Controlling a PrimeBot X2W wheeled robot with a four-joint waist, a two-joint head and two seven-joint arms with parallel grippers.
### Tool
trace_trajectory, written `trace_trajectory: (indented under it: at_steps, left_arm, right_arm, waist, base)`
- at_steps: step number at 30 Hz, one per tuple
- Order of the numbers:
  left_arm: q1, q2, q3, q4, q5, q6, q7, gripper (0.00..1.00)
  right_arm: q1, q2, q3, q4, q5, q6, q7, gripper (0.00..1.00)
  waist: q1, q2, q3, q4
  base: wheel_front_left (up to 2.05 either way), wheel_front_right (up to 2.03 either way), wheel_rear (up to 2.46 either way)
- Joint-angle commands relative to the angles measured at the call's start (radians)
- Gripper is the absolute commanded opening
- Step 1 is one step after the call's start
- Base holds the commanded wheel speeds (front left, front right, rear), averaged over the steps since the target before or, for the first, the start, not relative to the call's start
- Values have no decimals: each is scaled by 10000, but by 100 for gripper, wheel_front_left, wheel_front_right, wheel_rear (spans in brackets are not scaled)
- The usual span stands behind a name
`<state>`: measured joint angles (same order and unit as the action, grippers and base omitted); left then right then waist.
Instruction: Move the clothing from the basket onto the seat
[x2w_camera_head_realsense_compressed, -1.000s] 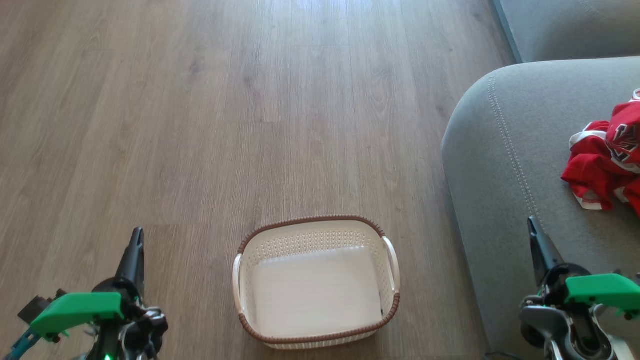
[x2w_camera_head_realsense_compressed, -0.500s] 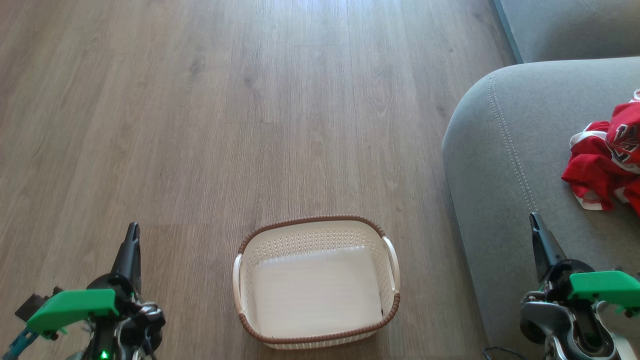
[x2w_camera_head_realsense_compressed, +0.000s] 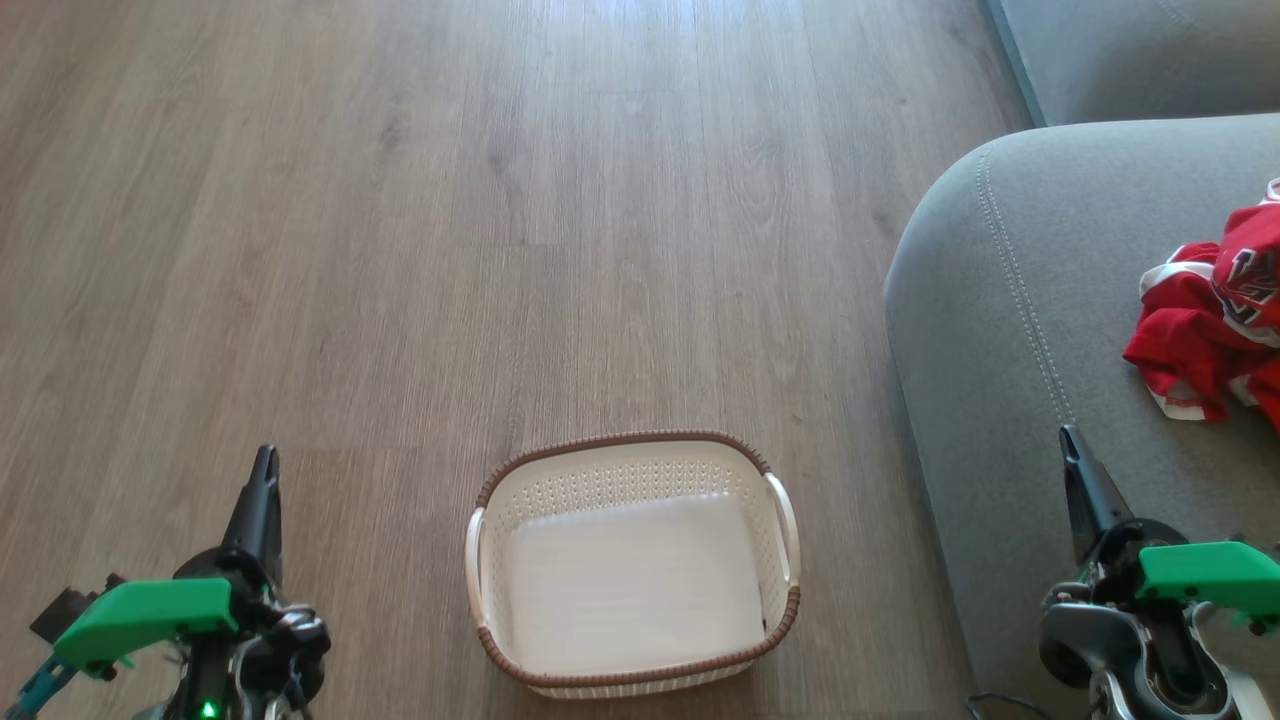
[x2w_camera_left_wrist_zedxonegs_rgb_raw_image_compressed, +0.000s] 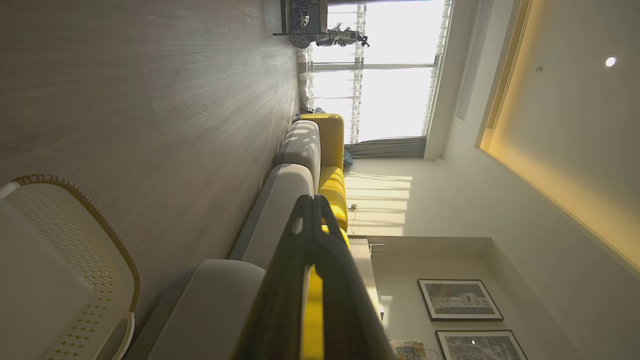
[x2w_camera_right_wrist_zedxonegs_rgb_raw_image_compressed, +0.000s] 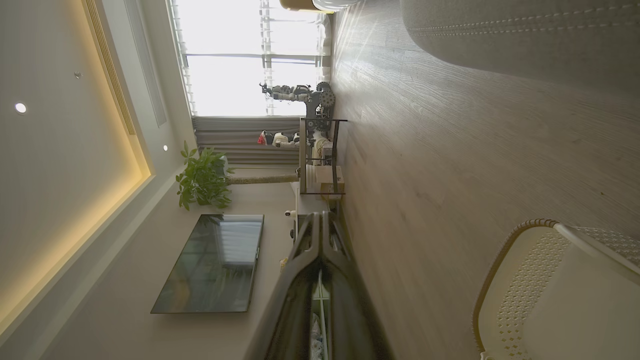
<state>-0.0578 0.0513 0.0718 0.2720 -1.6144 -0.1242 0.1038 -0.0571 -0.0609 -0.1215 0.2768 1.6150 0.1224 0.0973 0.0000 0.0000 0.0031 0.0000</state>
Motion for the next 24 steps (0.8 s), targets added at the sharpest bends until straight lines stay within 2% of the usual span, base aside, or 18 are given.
trace_trajectory:
  at_steps: [1,24]
  left_arm:
    - [-496,49,344,-269,-4,-65,33,0]
    - [-498,32,369,-269,17,-65,53,0]
  right_arm:
    - [-499,31,175,-325,17,83,80,0]
    - [-502,53,144,-324,-9,83,105,0]
  waist:
    - [0,0,0,0]
    - [0,0,0,0]
  base:
    - [0,0,0]
    - [0,0,0]
